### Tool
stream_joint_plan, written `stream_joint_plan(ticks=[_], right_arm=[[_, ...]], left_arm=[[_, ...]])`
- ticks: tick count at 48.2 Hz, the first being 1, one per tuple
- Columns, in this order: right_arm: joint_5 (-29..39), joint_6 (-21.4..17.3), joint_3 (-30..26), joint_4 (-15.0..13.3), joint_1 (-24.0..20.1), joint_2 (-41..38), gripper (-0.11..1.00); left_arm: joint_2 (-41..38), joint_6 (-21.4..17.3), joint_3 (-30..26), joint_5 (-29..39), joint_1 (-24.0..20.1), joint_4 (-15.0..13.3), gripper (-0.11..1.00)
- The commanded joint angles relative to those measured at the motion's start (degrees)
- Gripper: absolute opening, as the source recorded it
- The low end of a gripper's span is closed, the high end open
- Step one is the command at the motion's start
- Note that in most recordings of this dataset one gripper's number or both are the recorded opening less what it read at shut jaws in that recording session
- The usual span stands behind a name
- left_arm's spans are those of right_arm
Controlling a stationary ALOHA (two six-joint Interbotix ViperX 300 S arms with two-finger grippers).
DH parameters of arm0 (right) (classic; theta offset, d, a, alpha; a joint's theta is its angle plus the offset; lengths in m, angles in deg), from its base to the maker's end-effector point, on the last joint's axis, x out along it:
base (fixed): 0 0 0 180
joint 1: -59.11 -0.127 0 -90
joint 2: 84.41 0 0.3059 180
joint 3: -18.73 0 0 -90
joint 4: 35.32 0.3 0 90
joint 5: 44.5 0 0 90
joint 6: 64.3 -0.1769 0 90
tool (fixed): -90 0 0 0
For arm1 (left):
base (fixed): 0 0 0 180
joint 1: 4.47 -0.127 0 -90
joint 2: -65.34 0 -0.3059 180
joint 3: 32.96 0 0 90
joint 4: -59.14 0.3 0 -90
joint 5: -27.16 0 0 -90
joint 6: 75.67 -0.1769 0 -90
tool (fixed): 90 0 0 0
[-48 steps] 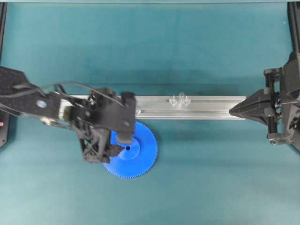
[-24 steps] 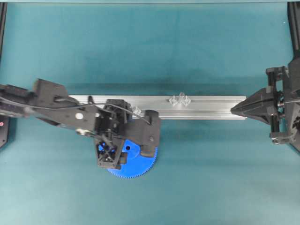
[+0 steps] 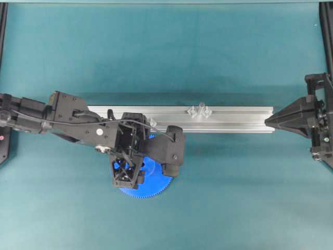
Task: Insert the large gear onto the shaft.
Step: 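Lower the left gripper and close it on the gear hub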
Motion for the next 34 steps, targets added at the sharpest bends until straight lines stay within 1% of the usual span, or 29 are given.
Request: stream_joint_plan(ticks=[1, 8, 13, 25, 34], right_arm=[[-0.09, -1.32, -0.35, 0.18, 0.0, -0.26, 0.06], [-0.18, -2.46, -0.18, 0.09, 0.09, -0.18, 0.06], [-0.26, -2.46, -0.18, -0.09, 0.0, -0.18, 0.06], [-0.18, -2.46, 0.0, -0.09, 0.09, 0.35, 0.06], [-0.09, -2.46, 0.18, -0.09, 0.0, 0.97, 0.06]], left_arm=[[0.18, 0.18, -1.67, -0.18, 0.97, 0.0, 0.93], [-1.23, 0.88, -2.29, -0.18, 1.85, -0.09, 0.93], [-1.58, 1.49, -1.85, -0.18, 1.93, 0.0, 0.93], [-1.67, 1.58, -1.49, -0.35, 1.93, 0.0, 0.93], [-2.02, 1.93, -1.58, -1.58, 1.93, 0.0, 0.93]])
